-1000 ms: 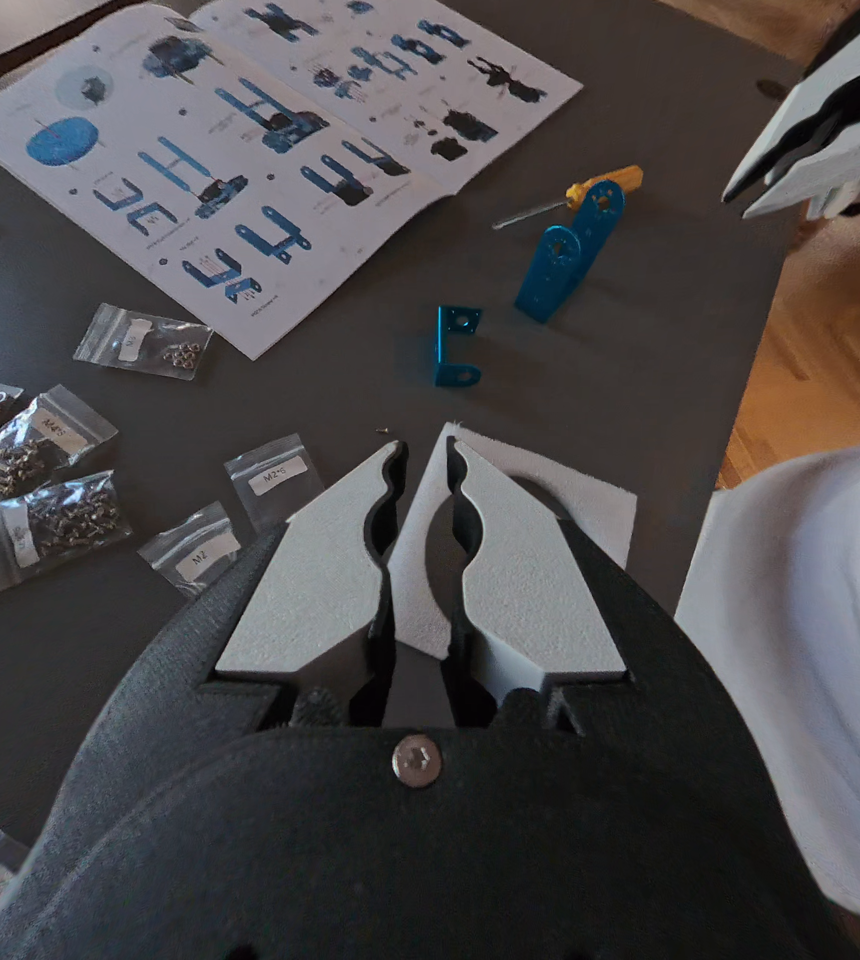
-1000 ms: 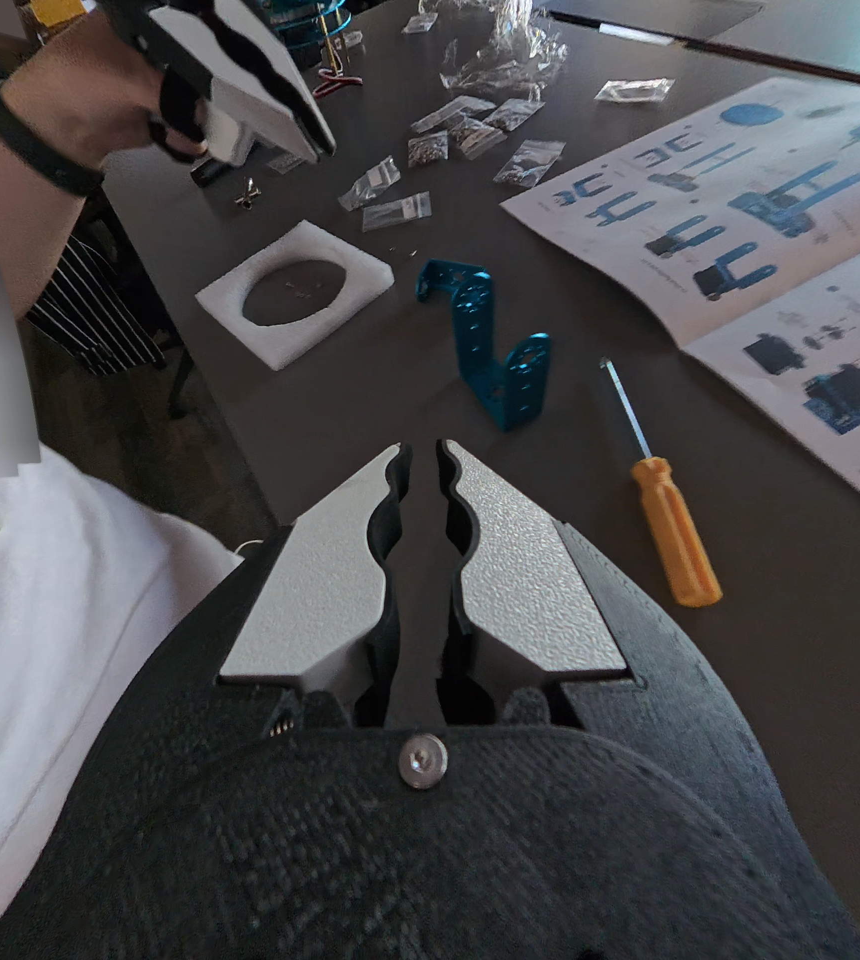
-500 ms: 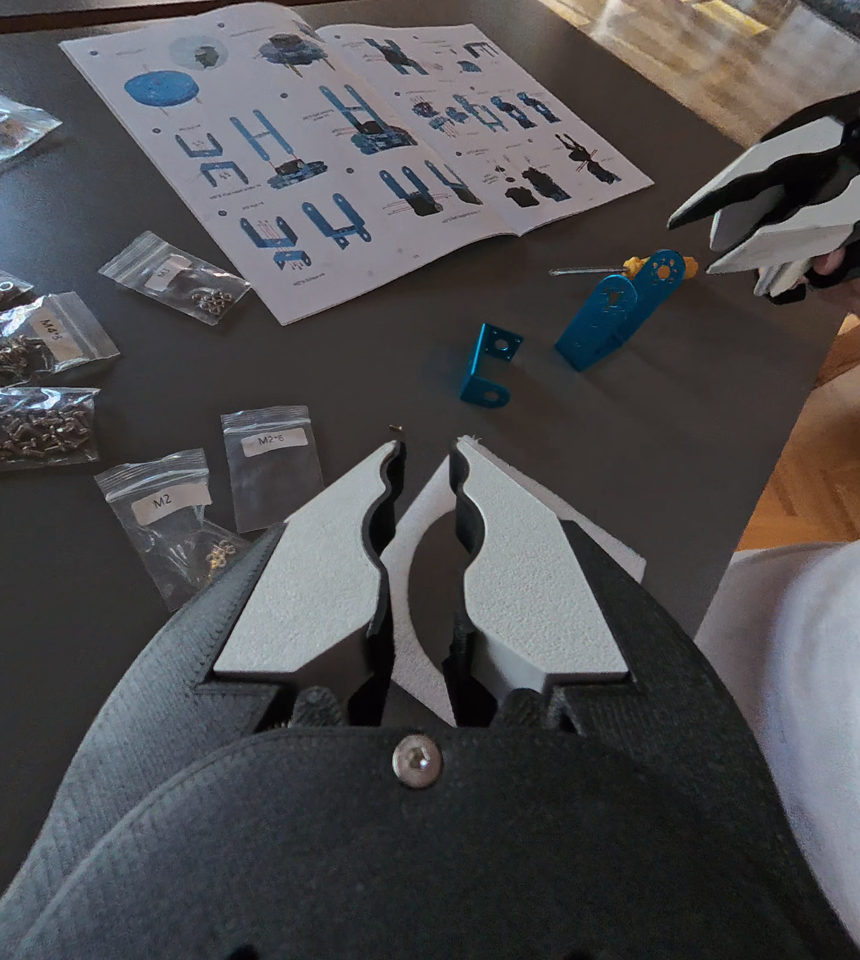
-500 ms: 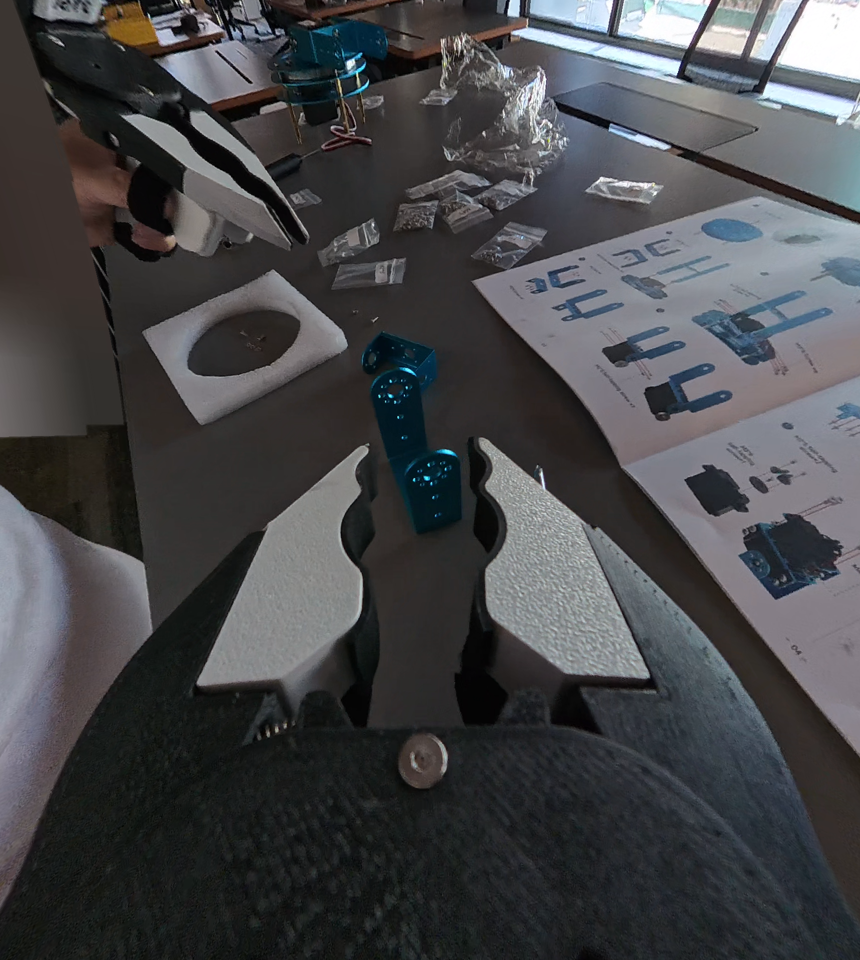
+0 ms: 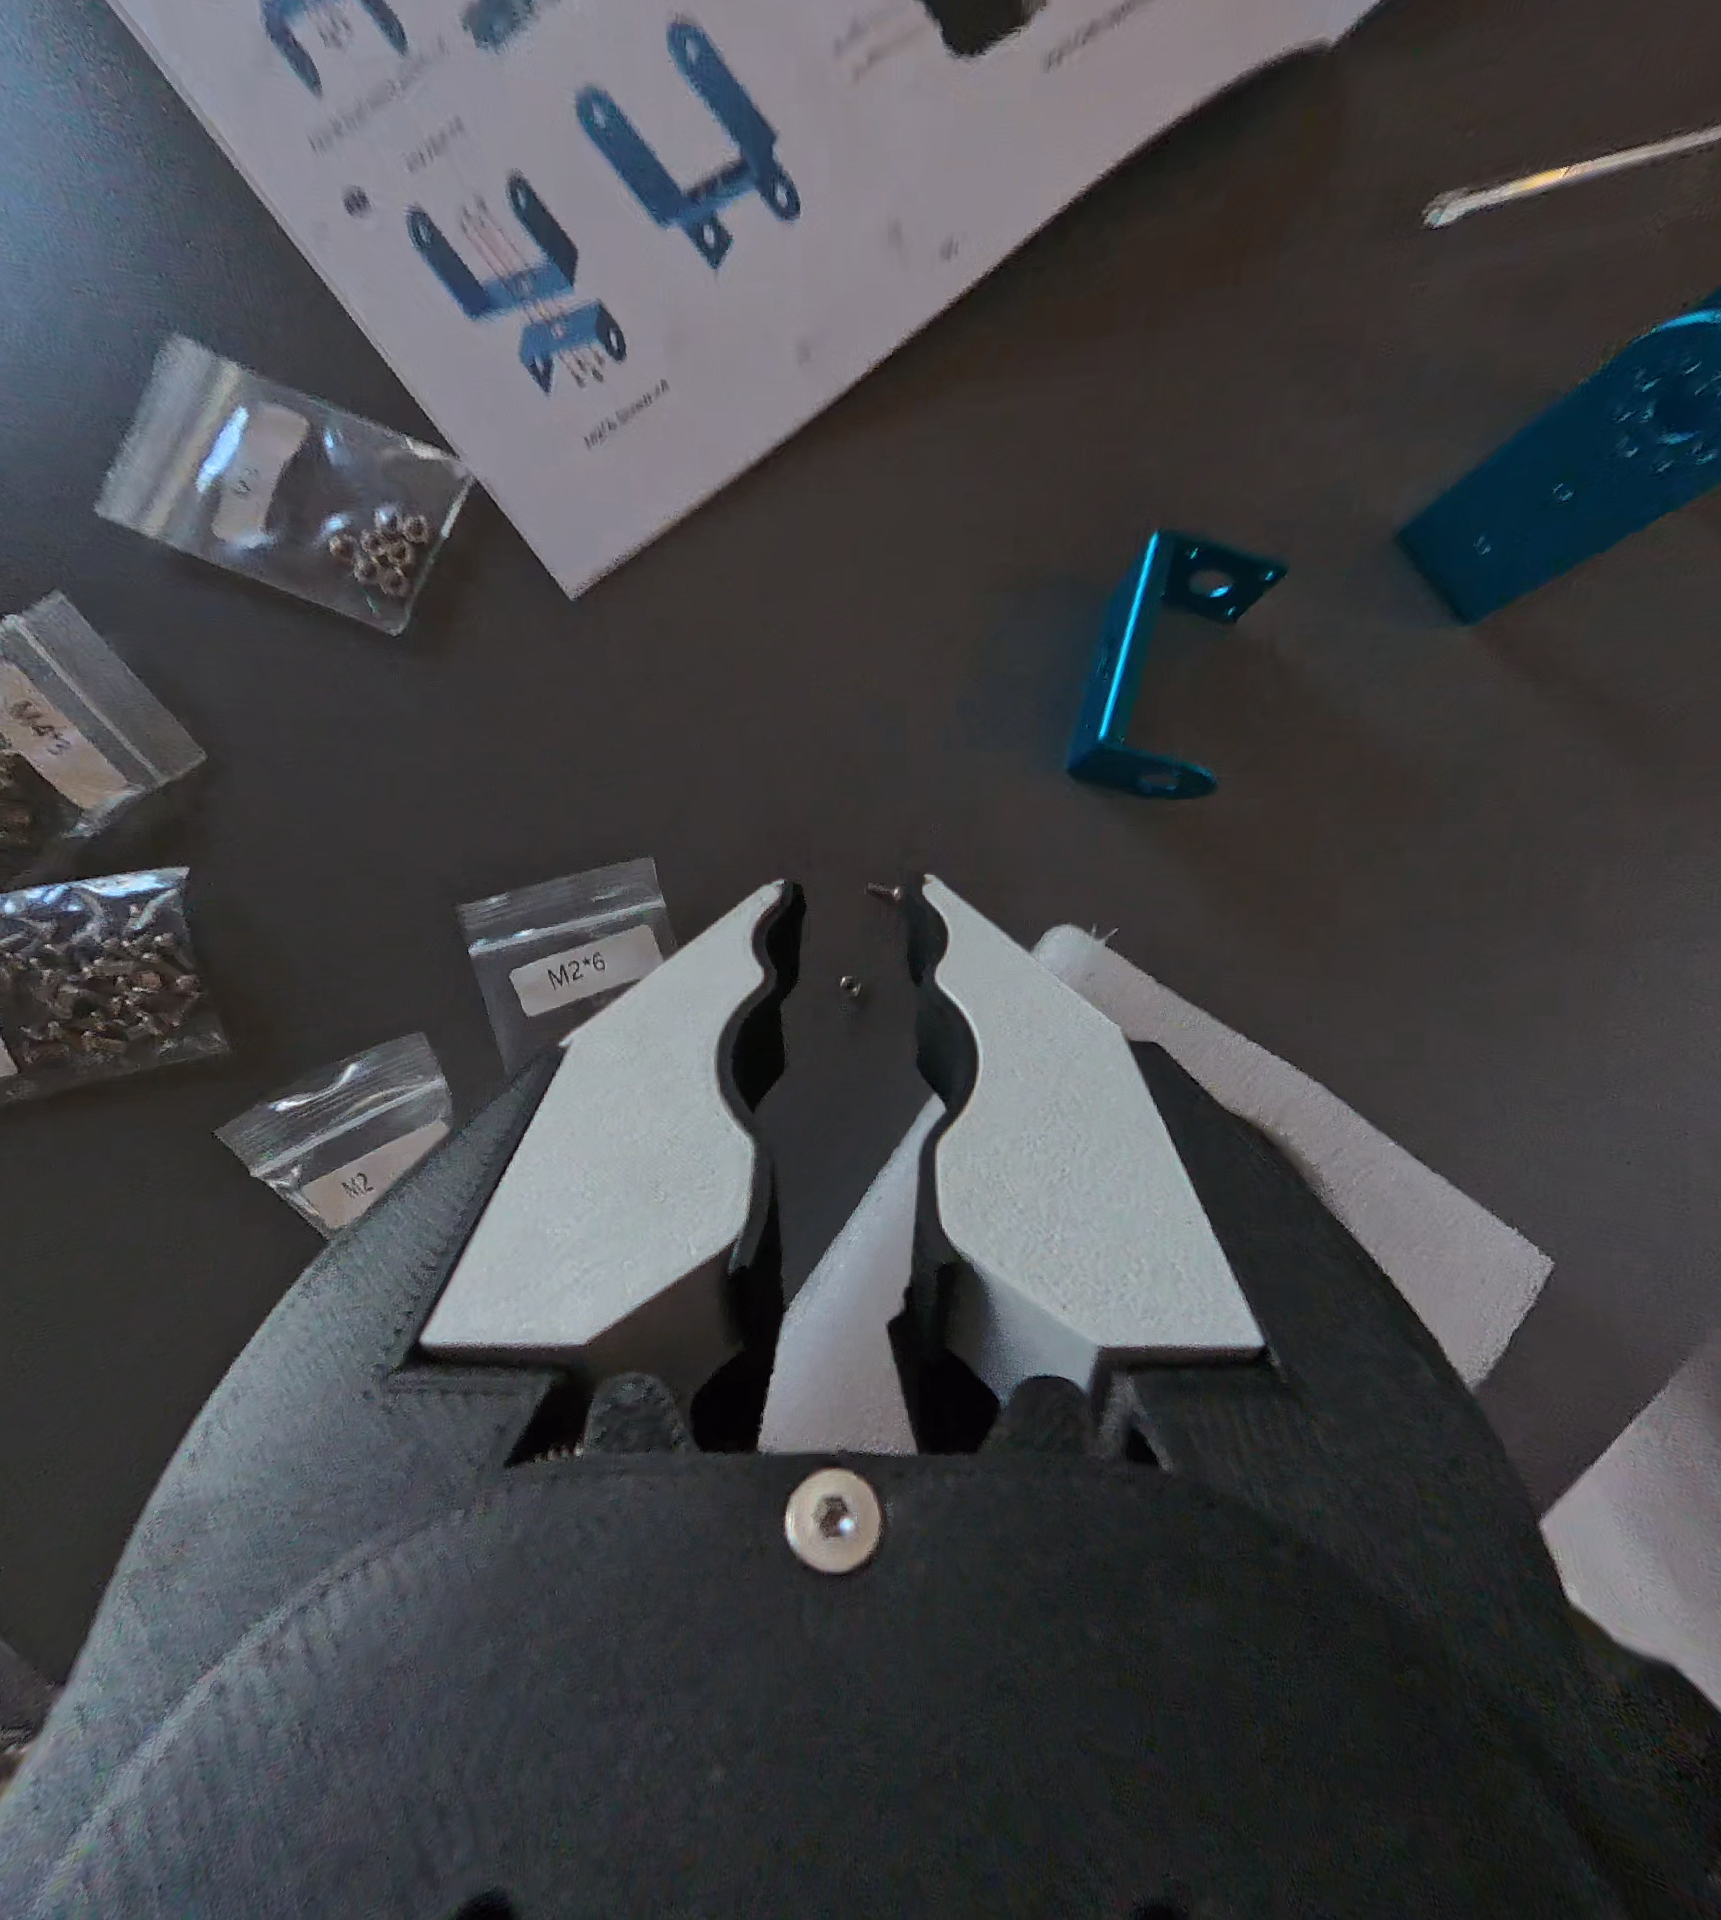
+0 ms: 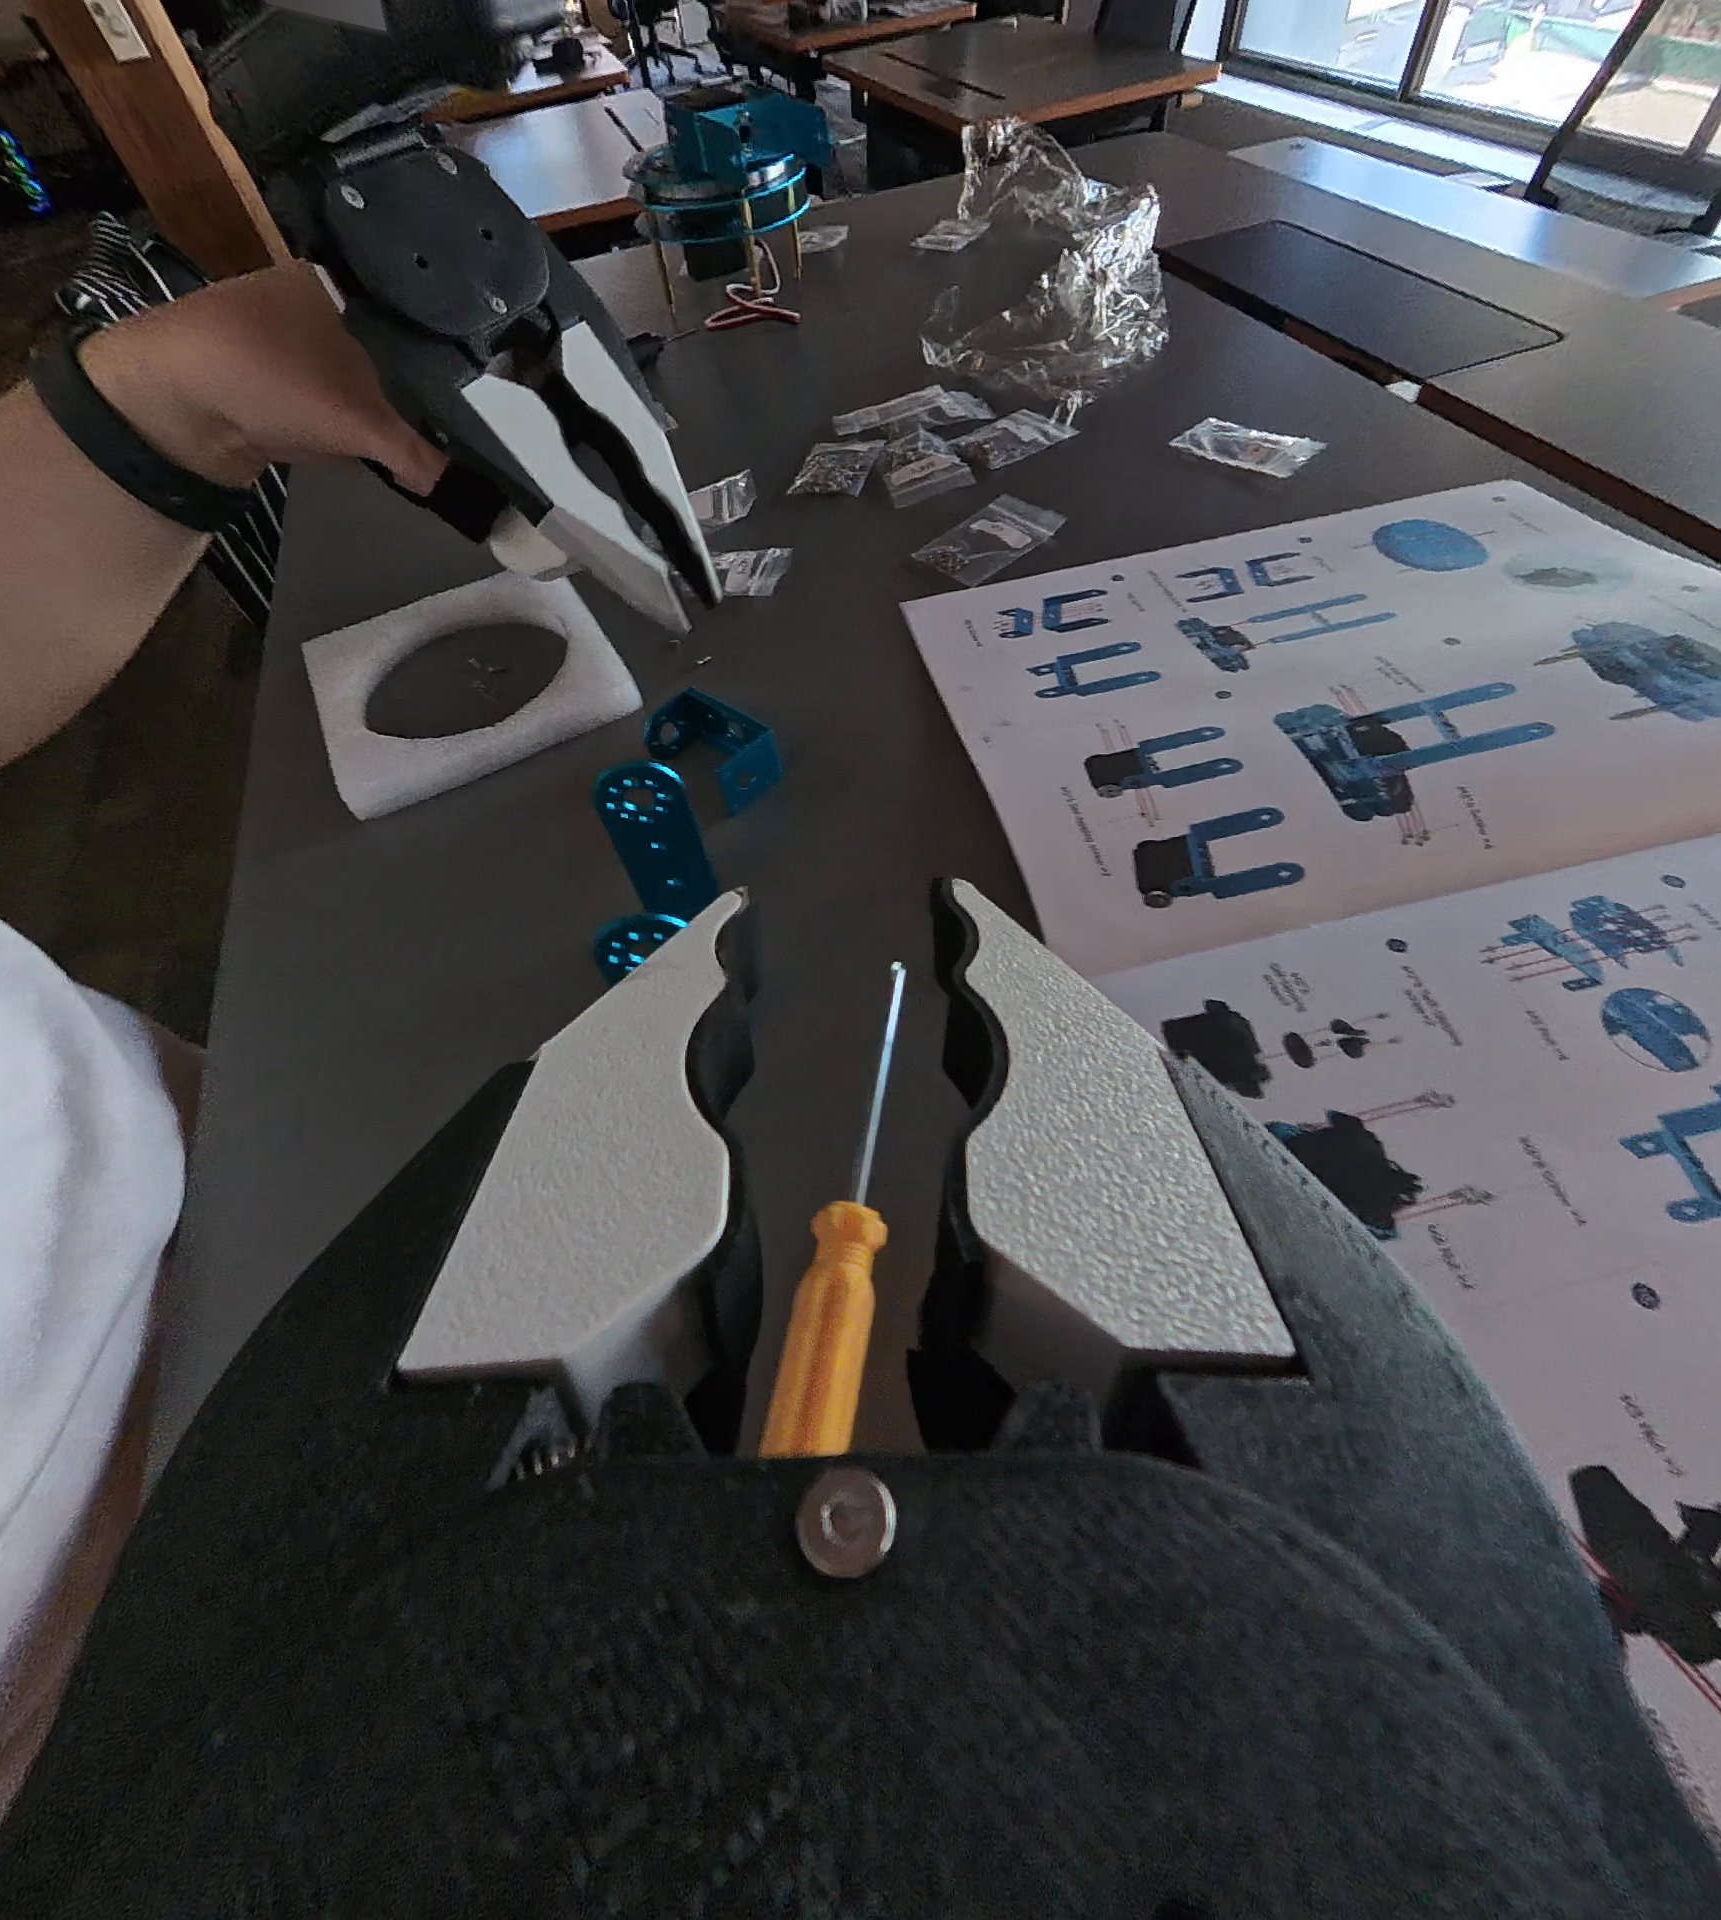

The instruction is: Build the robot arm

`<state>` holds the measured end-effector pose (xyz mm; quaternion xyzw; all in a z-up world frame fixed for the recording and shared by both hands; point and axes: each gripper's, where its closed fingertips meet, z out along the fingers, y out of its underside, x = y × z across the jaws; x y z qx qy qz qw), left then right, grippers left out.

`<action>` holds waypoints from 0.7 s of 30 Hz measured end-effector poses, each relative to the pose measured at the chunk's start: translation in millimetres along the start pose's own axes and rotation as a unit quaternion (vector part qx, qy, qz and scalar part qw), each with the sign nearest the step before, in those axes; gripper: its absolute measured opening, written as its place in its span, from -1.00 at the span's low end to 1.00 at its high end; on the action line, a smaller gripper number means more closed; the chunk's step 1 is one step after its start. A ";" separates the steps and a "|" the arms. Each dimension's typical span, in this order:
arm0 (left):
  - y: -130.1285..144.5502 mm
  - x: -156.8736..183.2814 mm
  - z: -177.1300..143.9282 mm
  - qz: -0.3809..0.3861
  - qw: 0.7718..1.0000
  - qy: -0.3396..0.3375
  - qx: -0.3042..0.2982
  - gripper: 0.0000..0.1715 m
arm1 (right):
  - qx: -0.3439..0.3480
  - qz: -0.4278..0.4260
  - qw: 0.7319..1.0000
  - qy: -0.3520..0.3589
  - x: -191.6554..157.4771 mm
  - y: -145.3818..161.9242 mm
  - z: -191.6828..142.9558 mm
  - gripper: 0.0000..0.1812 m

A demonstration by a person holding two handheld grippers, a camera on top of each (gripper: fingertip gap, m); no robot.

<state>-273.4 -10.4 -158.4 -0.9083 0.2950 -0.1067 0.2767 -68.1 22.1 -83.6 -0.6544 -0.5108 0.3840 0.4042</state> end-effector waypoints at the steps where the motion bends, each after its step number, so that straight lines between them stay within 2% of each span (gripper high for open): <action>1: 2.8 -1.0 0.7 0.001 1.000 -0.001 -0.016 -0.76 | -0.001 0.003 1.000 0.001 5.6 2.3 -1.2 -0.65; 9: 0.8 7.9 2.4 0.020 1.000 -0.001 -0.004 -0.85 | 0.014 0.014 1.000 -0.005 18.5 13.1 -3.3 -0.69; 11: -3.3 17.7 1.2 0.010 1.000 0.023 0.003 -0.84 | 0.012 0.013 1.000 -0.003 18.7 14.1 -2.0 -0.69; 15: -28.9 43.5 -4.4 0.009 0.995 0.081 0.057 -0.81 | 0.002 0.006 1.000 0.004 19.0 17.9 2.3 -0.69; 18: -41.8 45.8 3.6 0.009 0.994 0.095 0.046 -0.75 | -0.001 0.009 1.000 0.009 20.8 22.0 5.0 -0.69; 21: -48.0 47.6 18.5 0.037 0.995 0.096 0.002 -0.75 | 0.004 0.013 1.000 0.015 21.8 22.2 5.3 -0.70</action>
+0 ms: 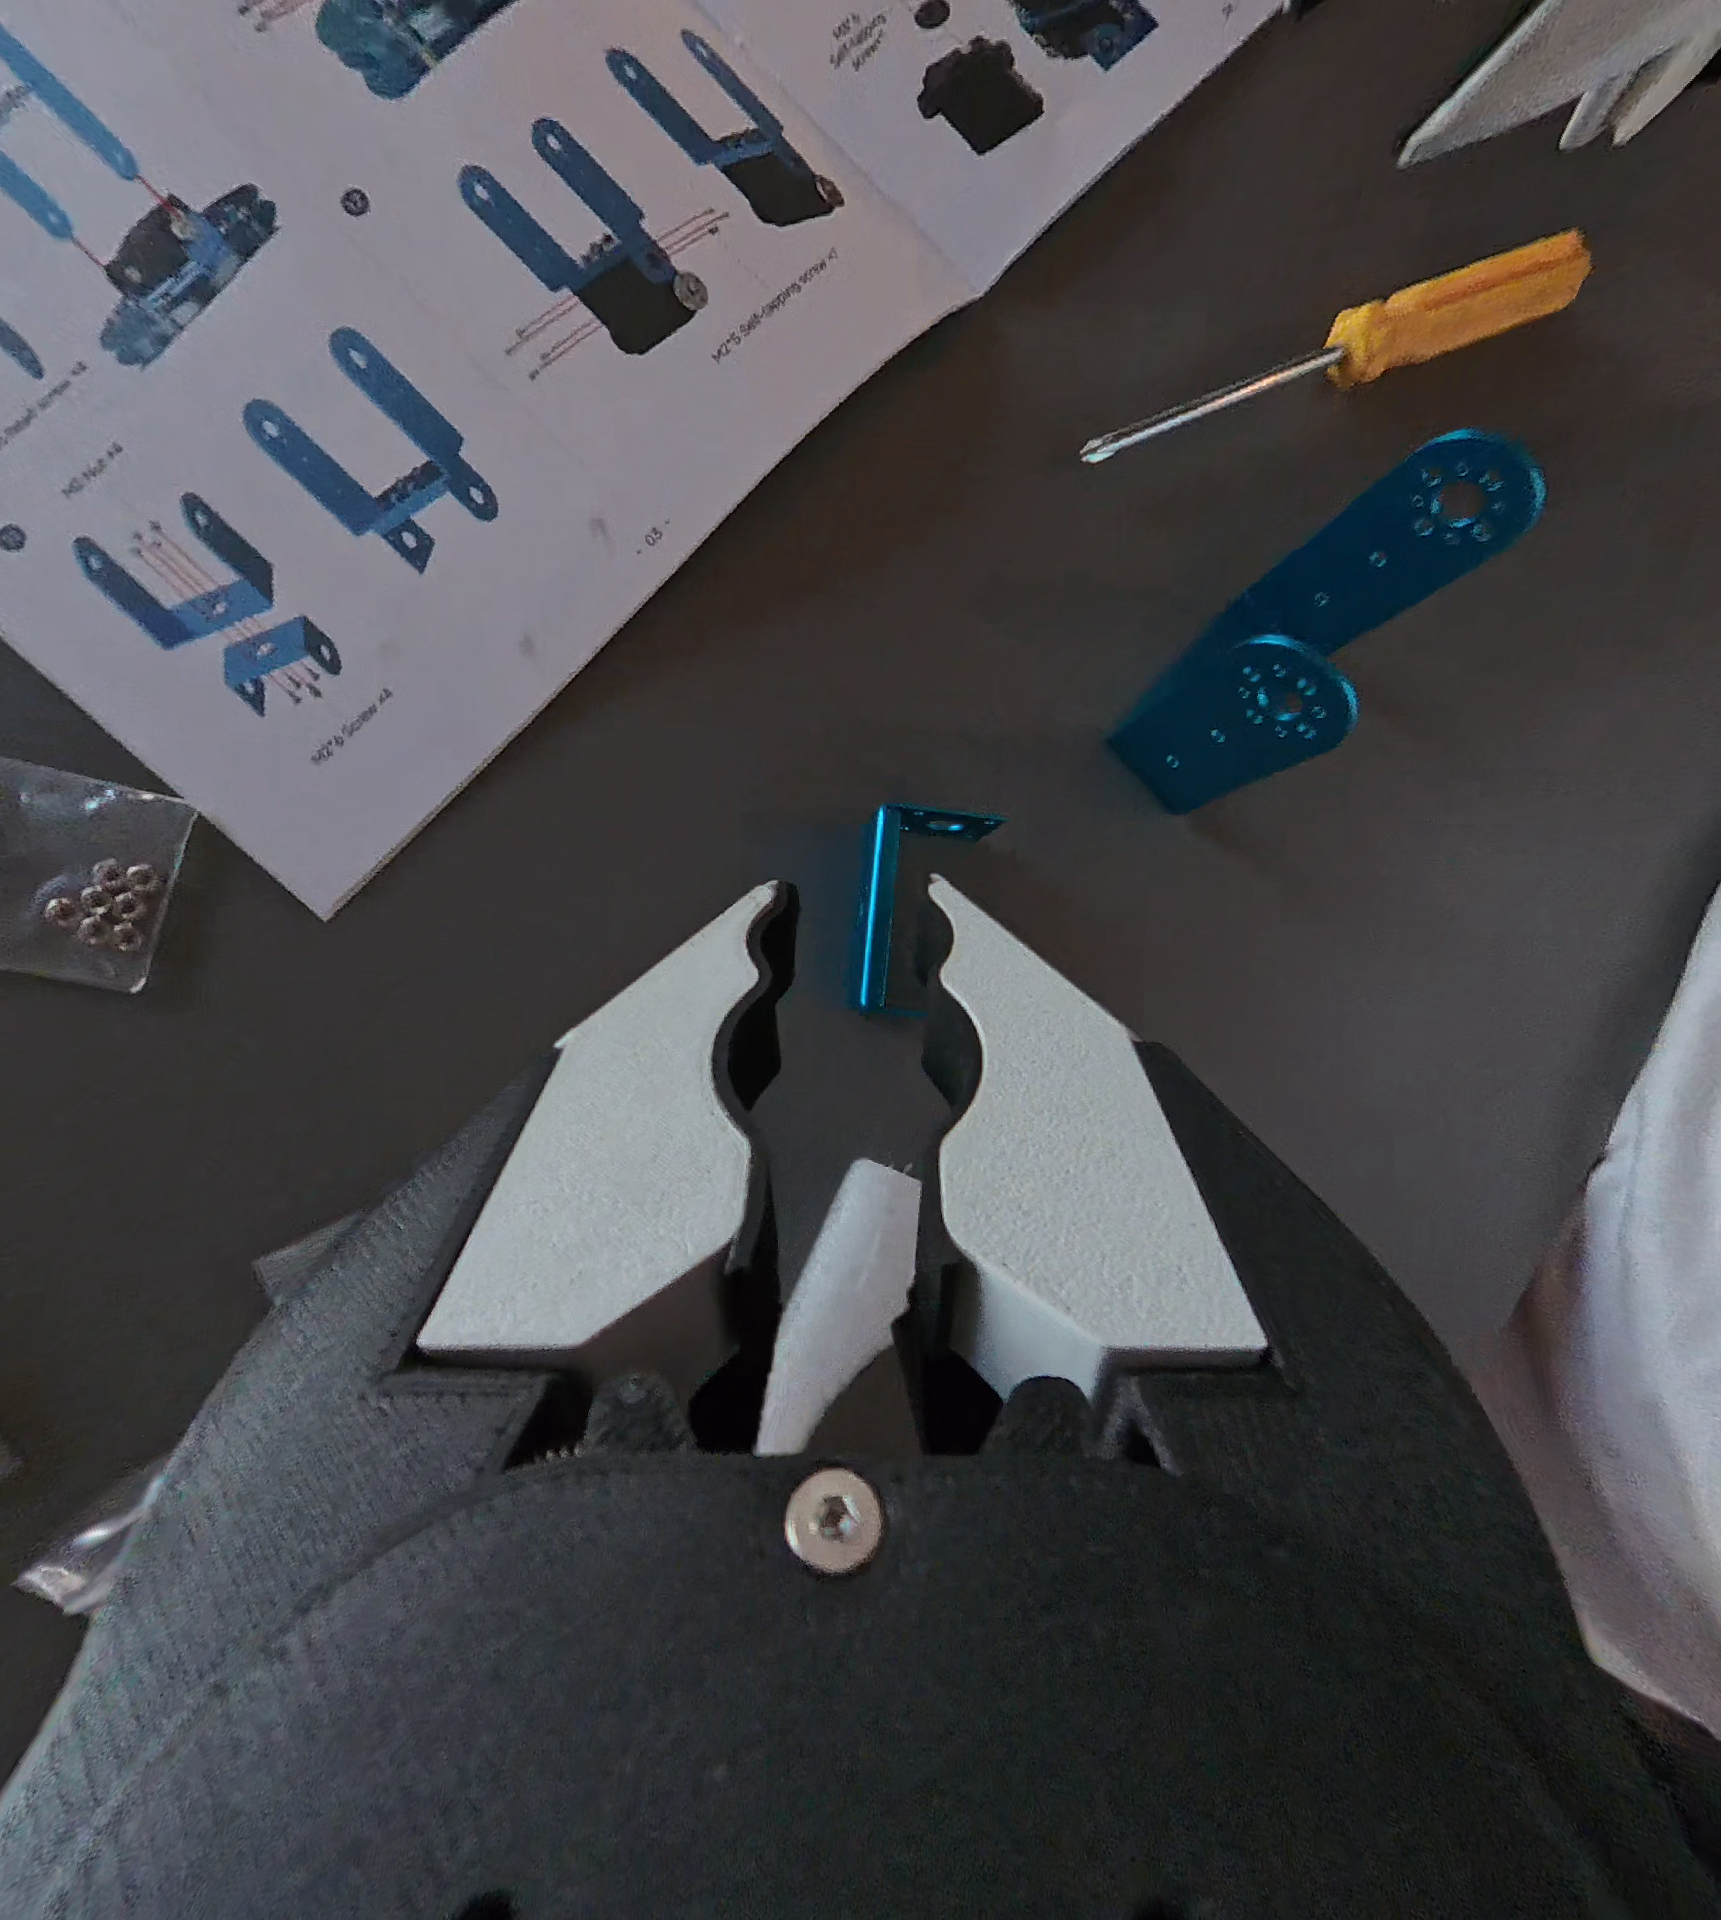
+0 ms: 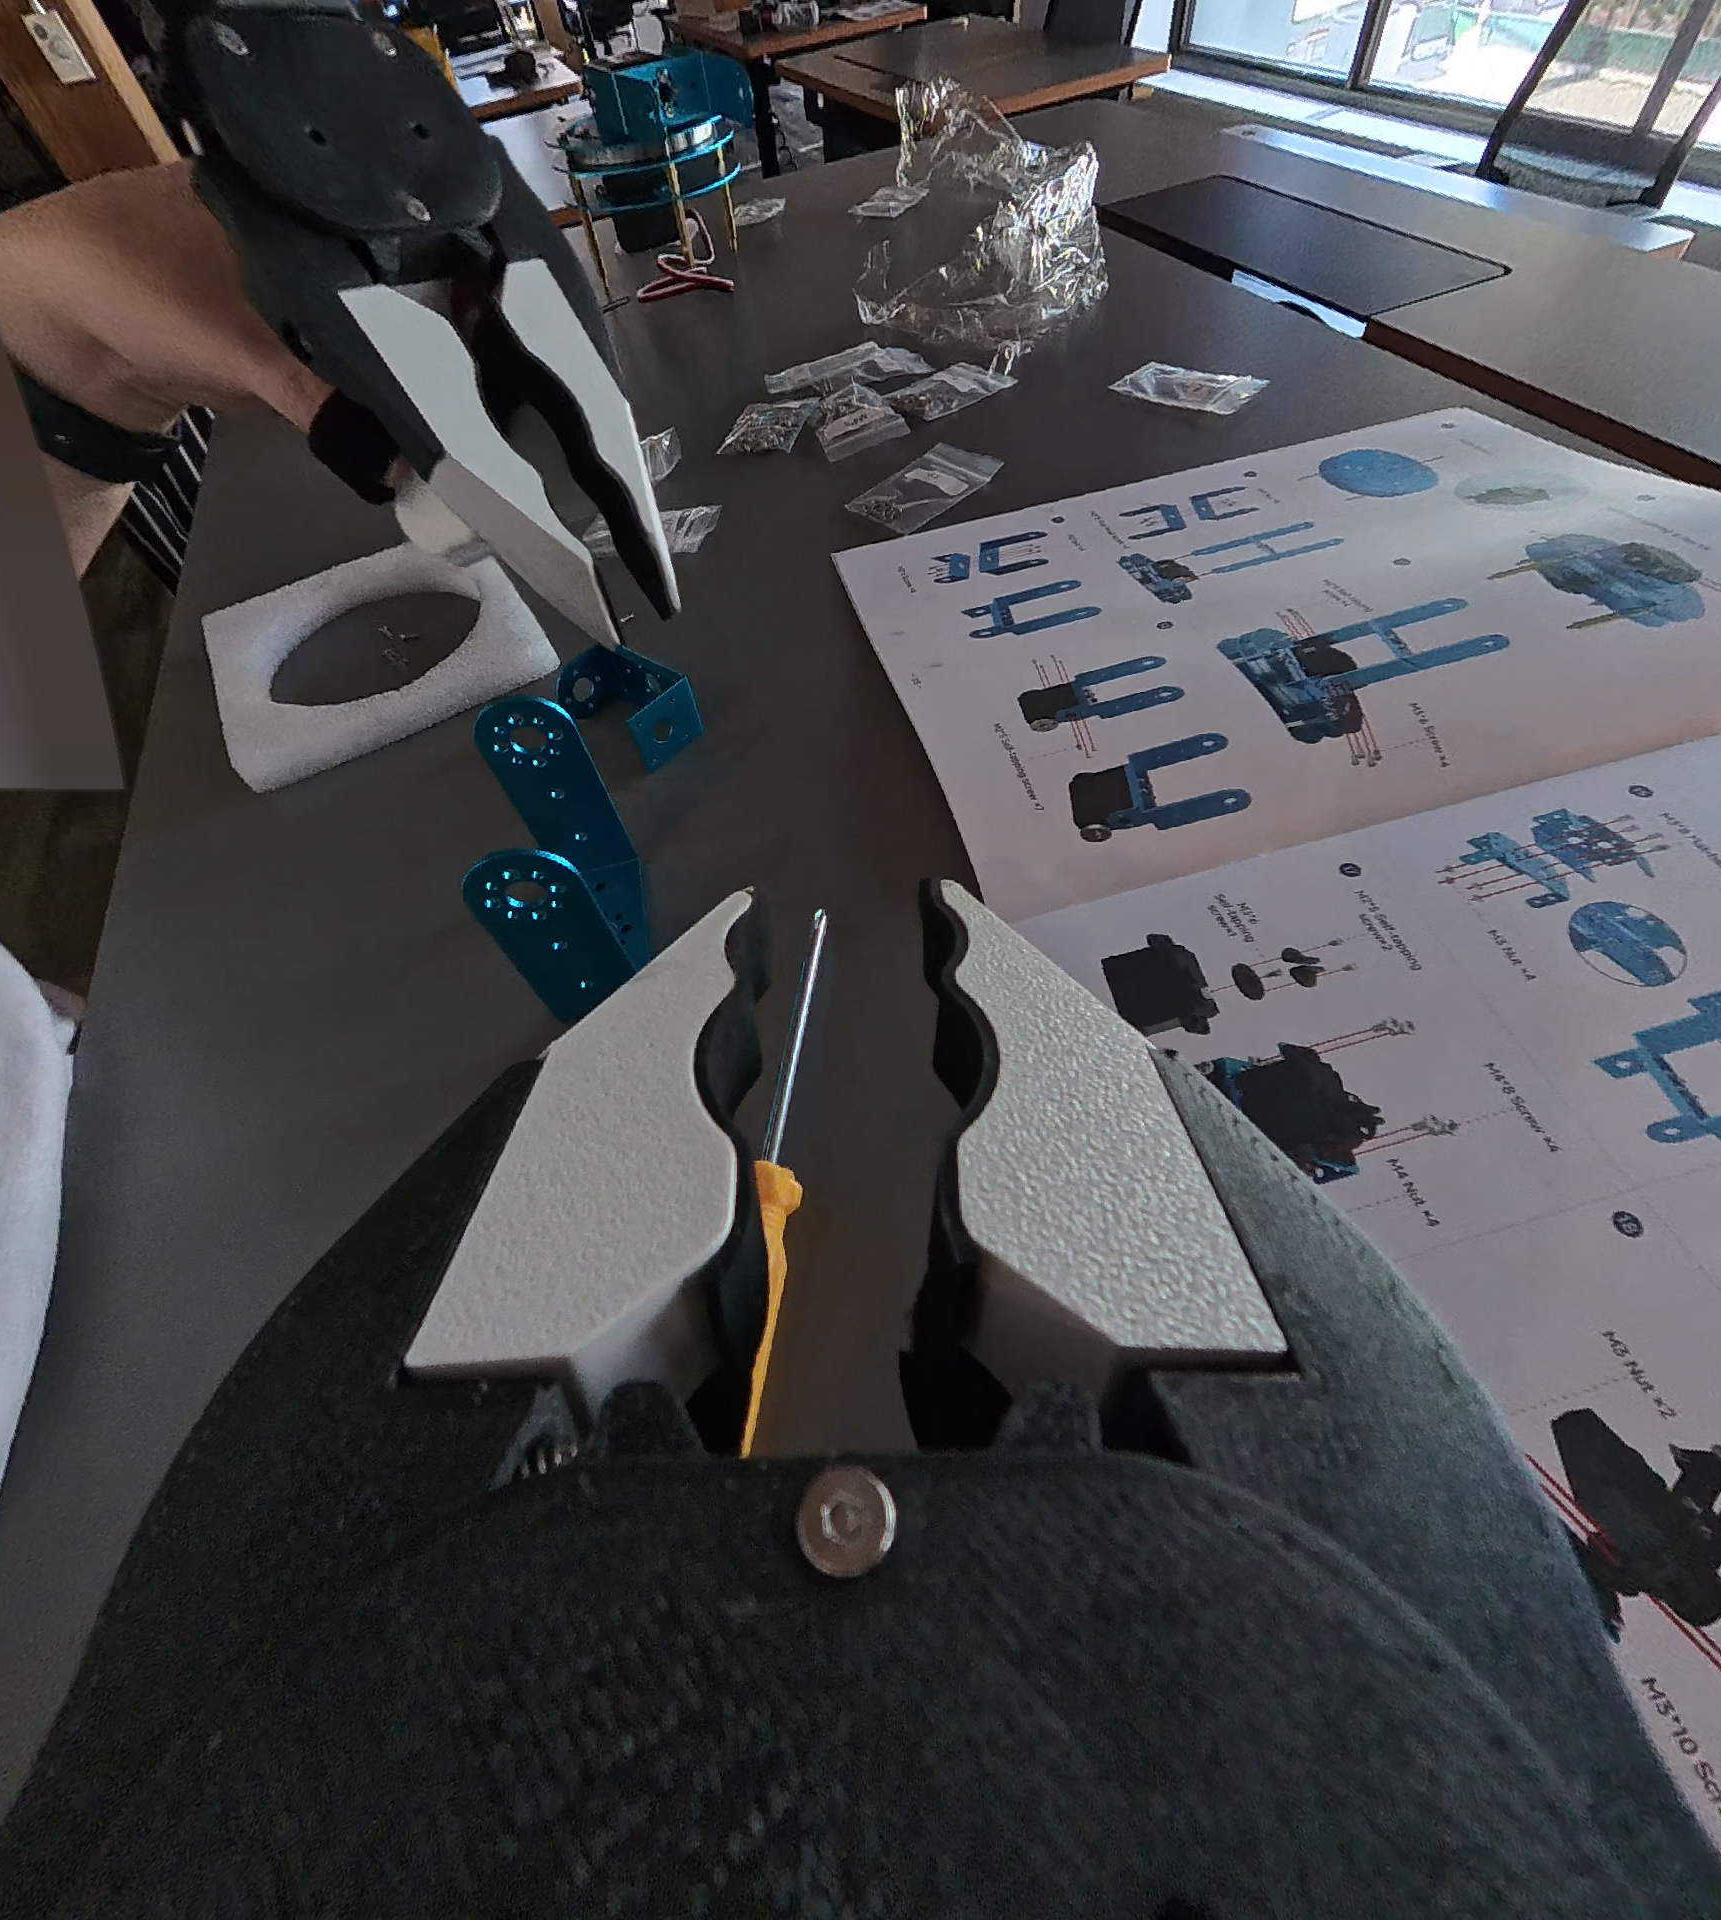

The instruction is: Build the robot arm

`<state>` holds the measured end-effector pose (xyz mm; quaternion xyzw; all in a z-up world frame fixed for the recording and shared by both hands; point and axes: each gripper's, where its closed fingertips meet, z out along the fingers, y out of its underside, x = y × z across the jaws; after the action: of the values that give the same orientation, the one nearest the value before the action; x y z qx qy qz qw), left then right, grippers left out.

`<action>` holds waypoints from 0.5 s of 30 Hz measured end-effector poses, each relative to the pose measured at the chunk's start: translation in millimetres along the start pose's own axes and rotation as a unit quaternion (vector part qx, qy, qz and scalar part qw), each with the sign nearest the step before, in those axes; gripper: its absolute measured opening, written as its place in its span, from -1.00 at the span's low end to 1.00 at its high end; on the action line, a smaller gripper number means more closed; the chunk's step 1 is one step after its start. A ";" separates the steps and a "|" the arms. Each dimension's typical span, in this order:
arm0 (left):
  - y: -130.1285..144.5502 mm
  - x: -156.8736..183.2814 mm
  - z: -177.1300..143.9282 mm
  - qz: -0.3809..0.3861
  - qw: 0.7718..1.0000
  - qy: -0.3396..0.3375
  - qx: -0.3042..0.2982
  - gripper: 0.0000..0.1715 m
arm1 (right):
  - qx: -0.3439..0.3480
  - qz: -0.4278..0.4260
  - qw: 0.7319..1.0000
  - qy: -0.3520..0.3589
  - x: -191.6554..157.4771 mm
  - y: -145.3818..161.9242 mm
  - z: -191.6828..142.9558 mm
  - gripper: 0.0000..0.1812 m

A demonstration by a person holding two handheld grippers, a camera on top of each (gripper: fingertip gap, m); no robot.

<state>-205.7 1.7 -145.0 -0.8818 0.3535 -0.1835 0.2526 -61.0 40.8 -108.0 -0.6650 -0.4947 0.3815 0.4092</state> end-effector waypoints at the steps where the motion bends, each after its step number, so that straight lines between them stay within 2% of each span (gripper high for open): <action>1: -0.2 -0.8 3.7 0.010 1.000 -0.002 -0.017 -0.76 | 0.004 -0.001 1.000 0.004 0.7 -0.5 -0.4 -0.71; 5: 2.3 10.4 13.1 0.010 0.997 0.041 -0.061 -0.73 | -0.004 0.005 1.000 0.022 5.3 6.7 -2.4 -0.70; 8: 14.8 5.6 19.0 0.004 0.994 0.030 -0.106 -0.69 | -0.012 0.004 1.000 0.027 6.1 9.7 -1.6 -0.70; 10: 13.9 -0.4 21.1 0.024 0.994 0.008 -0.103 -0.96 | -0.019 -0.004 0.999 0.034 7.6 11.2 -1.3 -0.70; 13: 1.7 -10.4 15.1 0.042 0.996 -0.018 -0.080 -0.98 | -0.025 -0.008 0.999 0.039 8.8 13.2 -1.1 -0.70; 15: -23.2 -11.2 3.1 0.034 0.999 -0.002 -0.031 -0.98 | -0.018 -0.011 0.999 0.042 9.3 10.2 -1.6 -0.70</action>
<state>-199.5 25.0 -135.8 -0.8773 0.3879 -0.1617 0.2319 -54.0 47.8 -117.8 -0.6821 -0.4917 0.3395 0.4217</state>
